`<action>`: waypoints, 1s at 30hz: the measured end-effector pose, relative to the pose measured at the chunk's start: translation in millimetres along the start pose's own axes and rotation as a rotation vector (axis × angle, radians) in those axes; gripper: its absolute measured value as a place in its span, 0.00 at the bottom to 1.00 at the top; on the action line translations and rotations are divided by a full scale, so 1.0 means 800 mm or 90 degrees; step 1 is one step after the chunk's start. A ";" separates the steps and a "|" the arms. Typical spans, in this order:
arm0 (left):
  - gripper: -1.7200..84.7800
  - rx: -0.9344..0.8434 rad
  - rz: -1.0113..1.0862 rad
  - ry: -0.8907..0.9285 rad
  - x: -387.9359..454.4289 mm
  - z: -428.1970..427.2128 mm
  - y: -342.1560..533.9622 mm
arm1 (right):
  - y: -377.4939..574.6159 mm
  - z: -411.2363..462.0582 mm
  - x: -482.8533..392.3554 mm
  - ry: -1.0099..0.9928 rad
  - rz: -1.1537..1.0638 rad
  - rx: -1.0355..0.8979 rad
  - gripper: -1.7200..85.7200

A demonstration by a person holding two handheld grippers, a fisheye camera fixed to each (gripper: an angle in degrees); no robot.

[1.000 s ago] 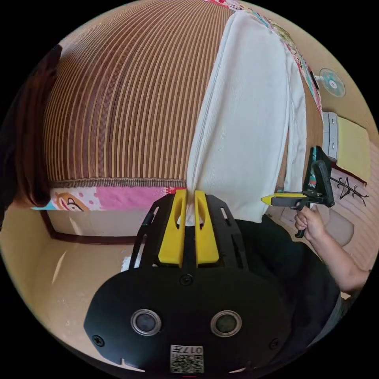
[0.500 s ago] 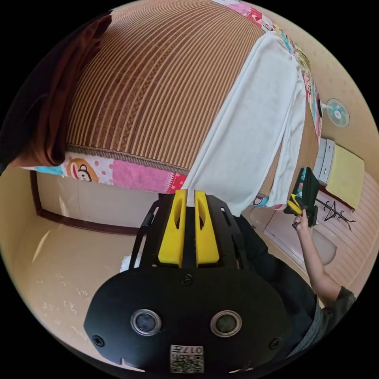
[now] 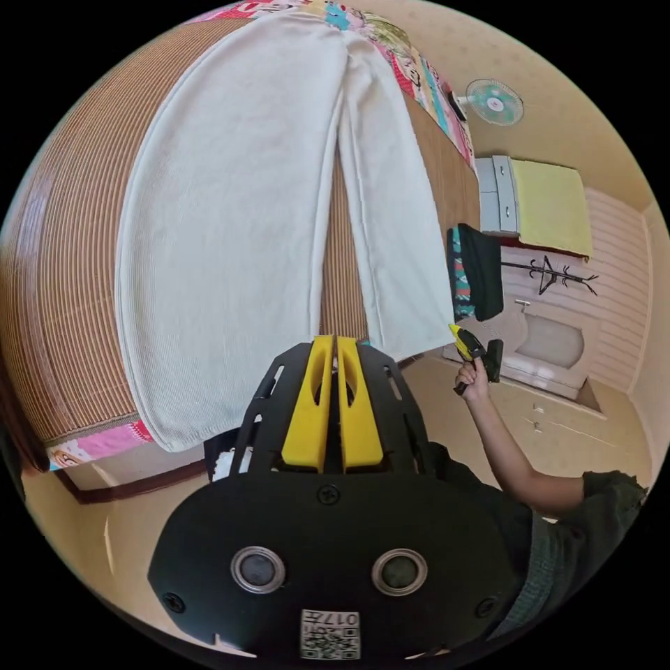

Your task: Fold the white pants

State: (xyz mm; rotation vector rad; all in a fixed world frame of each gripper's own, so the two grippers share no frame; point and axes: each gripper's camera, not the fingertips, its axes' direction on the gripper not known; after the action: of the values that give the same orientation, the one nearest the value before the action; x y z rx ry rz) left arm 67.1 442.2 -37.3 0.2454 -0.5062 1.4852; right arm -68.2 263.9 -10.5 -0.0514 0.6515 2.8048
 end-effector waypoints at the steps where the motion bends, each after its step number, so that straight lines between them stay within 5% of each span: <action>1: 0.02 -0.001 0.018 -0.001 0.008 -0.002 0.001 | 0.011 -0.017 -0.012 0.050 -0.006 -0.001 0.05; 13: 0.23 -0.053 0.189 0.135 0.172 0.008 -0.027 | 0.086 0.033 -0.233 -0.011 -0.299 -0.226 0.05; 22: 0.07 -0.034 0.188 -0.008 0.139 0.016 0.006 | 0.067 0.088 -0.248 -0.018 -0.445 -0.503 0.08; 26: 0.06 0.010 0.138 0.037 0.103 0.009 0.038 | -0.068 0.103 -0.188 0.023 -0.294 -0.549 0.10; 30: 0.06 0.050 0.119 0.065 0.092 0.010 0.059 | -0.239 0.136 -0.181 -0.017 -0.205 -0.441 0.13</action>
State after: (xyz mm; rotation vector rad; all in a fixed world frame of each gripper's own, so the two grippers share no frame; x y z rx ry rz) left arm 19.5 507.4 -3.1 0.1862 -0.3981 1.6931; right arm 123.5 441.4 18.9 -0.2234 -0.3302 2.5642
